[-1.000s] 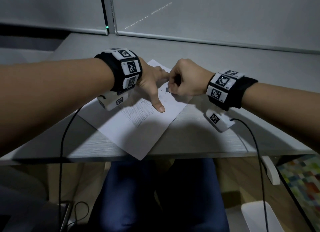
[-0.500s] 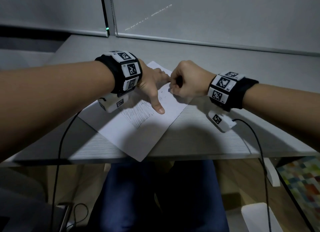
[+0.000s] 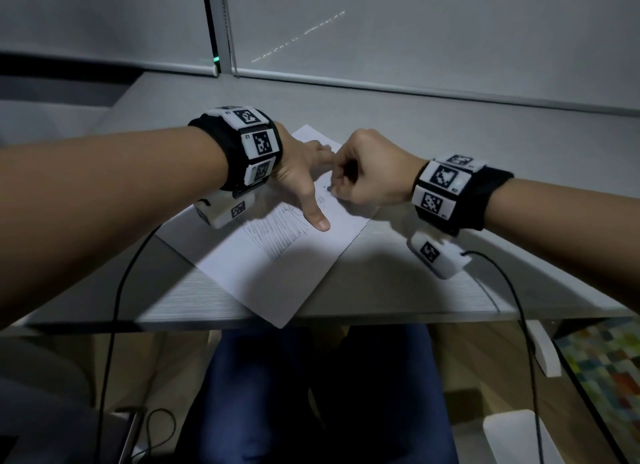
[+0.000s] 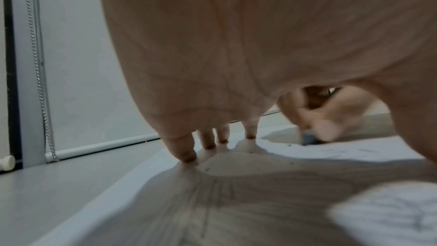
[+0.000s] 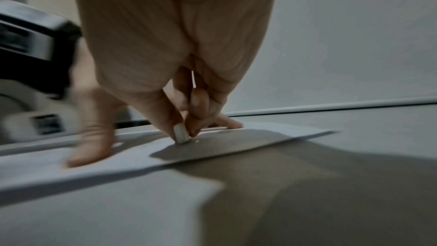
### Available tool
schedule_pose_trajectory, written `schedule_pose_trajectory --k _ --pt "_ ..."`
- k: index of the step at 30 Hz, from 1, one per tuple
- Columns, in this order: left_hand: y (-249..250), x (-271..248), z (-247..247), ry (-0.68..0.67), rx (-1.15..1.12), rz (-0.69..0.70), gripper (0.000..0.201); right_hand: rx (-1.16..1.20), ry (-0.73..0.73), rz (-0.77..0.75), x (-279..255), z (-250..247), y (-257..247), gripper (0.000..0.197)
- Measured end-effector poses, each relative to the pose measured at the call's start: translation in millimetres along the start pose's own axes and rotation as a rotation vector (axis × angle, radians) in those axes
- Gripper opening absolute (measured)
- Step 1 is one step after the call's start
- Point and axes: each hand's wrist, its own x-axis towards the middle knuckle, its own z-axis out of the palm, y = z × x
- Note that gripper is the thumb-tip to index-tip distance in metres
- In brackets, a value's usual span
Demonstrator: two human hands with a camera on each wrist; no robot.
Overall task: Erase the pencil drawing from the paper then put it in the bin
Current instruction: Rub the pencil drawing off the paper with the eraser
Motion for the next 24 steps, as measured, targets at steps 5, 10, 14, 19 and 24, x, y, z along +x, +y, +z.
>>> schedule_pose_trajectory --k 5,10,14,19,24 --pt "-6 0 4 0.014 -0.053 0.013 0.114 0.045 -0.086 -0.083 -5 4 -16 0.007" --pt "-8 2 2 0.004 -0.004 0.007 0.141 -0.014 0.032 0.023 12 0 1 0.013" --pt "-2 -6 2 0.006 -0.118 0.029 0.097 0.018 -0.026 -0.053 3 6 -17 0.012" --pt "-8 -3 7 0.019 -0.217 0.056 0.085 0.037 -0.067 -0.085 5 6 -19 0.015" --pt "-7 -3 1 -0.025 -0.090 0.011 0.157 -0.030 0.021 0.019 18 3 -4 0.014"
